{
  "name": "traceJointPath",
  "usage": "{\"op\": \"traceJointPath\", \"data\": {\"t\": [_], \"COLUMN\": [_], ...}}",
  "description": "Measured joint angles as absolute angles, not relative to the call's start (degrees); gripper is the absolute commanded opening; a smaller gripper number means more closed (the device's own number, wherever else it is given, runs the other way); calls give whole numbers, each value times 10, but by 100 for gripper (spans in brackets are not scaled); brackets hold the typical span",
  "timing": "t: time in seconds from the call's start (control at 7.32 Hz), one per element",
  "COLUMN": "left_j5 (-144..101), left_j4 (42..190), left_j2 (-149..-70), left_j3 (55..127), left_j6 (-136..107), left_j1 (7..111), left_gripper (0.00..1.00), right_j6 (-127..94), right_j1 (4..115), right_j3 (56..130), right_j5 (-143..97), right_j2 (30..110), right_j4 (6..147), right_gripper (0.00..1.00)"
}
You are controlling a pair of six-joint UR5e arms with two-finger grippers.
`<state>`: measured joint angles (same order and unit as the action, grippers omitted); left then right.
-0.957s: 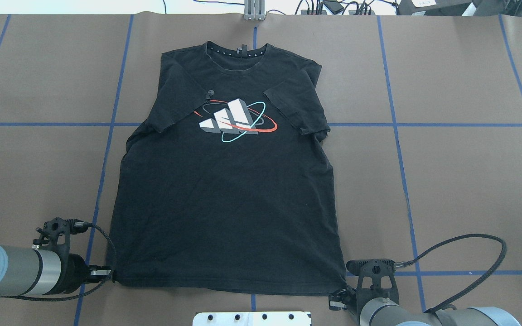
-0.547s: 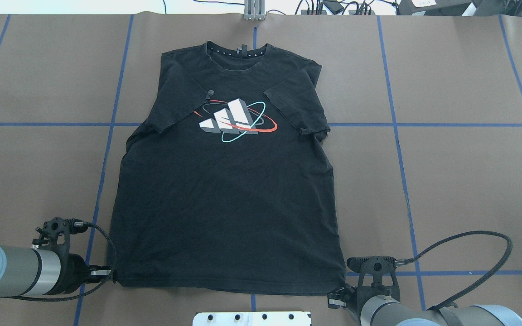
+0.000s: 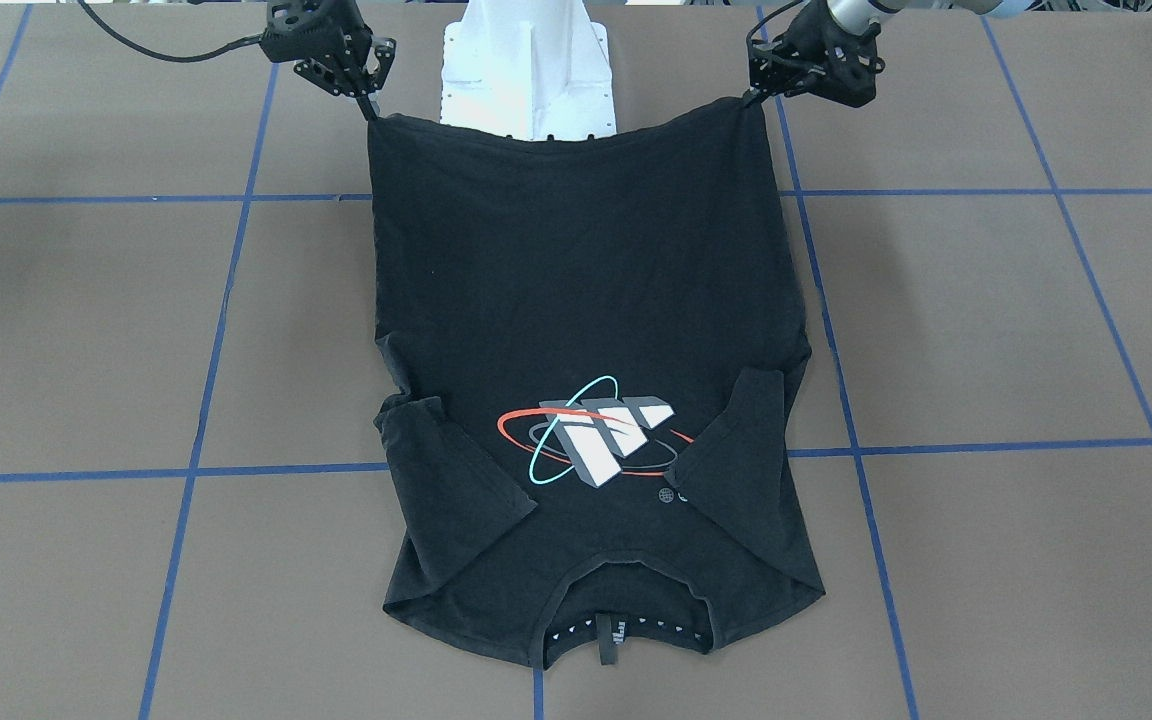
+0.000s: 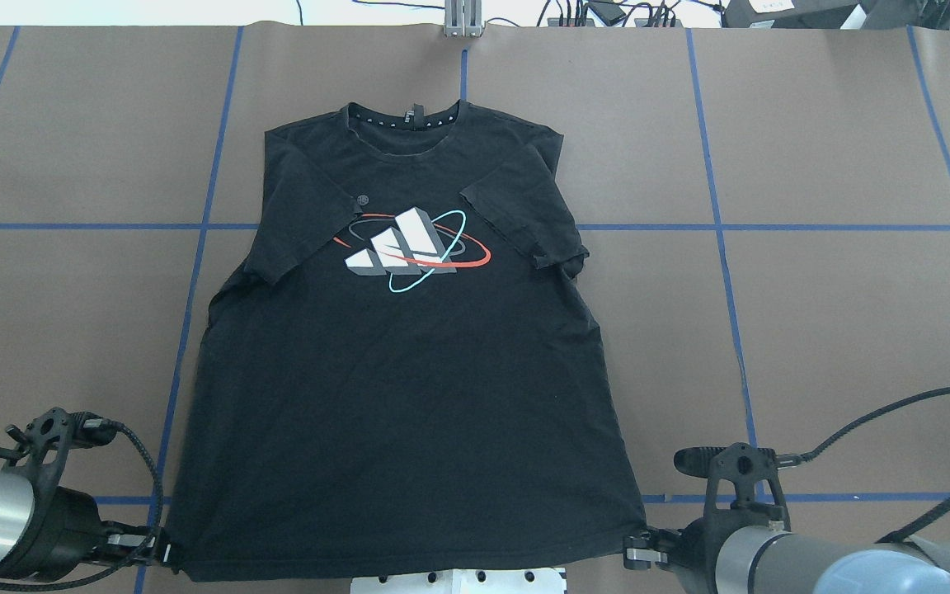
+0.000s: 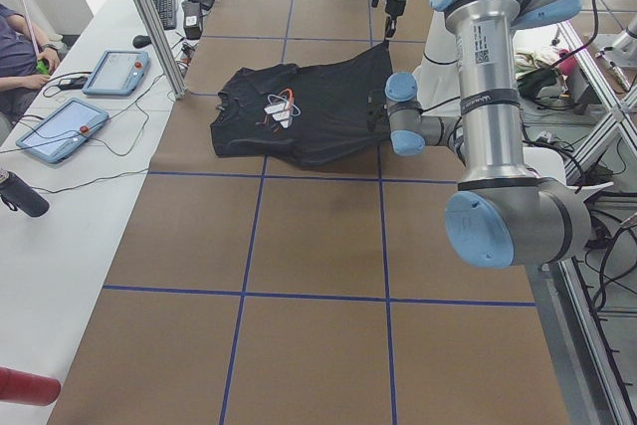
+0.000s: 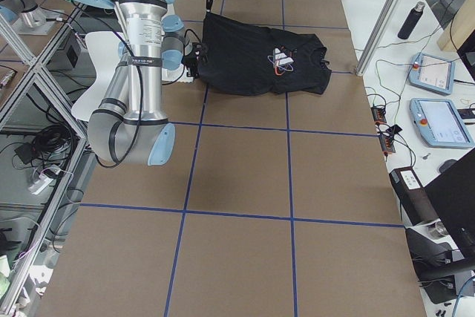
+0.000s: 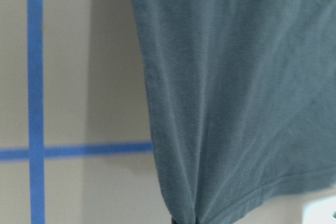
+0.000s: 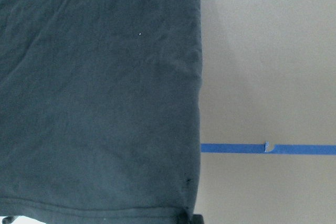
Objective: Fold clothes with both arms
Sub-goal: 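Lift the hem with both grippers and fold it toward the collar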
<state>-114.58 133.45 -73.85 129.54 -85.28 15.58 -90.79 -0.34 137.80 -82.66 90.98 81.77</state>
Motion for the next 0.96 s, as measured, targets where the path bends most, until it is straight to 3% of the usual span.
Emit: {"op": "traceJointPath", "data": {"t": [0.27,0.55,0.96], "left_j5": [-1164,-1165,-1159], "left_j4": [1331,1302,1210], "left_j2": [-727,-737,-855], "left_j3": [1320,1315,1252], "left_j6": [-853,-845,-785], "left_j1": [166,197,297], "left_gripper": [0,0,0], "right_j6": [-908,-891,-826], "right_j1": [-4,24,149], "right_j3": [1427,1423,1336], "right_j5": [-840,-840,-882], "right_j2": [907,880,786], "right_j4": [869,884,894], "right_gripper": [0,0,0]}}
